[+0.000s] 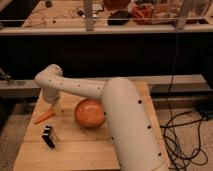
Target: Place the pepper in the ceramic bowl
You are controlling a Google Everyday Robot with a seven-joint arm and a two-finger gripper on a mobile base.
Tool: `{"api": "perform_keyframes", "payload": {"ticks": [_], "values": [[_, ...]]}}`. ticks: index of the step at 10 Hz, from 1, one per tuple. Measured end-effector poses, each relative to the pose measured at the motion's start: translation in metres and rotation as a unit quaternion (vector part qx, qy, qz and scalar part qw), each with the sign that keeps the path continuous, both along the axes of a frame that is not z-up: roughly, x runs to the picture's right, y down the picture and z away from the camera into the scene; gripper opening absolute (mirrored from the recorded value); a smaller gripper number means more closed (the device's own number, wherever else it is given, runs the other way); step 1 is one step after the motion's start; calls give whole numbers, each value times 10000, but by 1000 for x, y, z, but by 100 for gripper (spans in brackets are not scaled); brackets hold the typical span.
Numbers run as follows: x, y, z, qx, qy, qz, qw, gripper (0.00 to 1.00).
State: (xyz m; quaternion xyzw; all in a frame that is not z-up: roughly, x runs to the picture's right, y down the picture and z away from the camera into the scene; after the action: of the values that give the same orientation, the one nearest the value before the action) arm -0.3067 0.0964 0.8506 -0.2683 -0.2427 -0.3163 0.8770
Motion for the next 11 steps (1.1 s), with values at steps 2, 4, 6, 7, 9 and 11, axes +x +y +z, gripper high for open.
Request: {"api": "perform_keyframes", "payload": {"ticks": [2, 4, 6, 7, 9, 11], "values": [[-3, 5, 3, -56, -21, 4, 10000, 80], [-4, 9, 8, -113, -29, 21, 9999, 80], [-7, 13, 13, -166, -51, 30, 9998, 80], [-8, 14, 15, -192, -54, 44, 9998, 80], [-8, 17, 22, -253, -32, 87, 9996, 80], [-9, 17, 26, -290, -22, 113, 9995, 80]]}}
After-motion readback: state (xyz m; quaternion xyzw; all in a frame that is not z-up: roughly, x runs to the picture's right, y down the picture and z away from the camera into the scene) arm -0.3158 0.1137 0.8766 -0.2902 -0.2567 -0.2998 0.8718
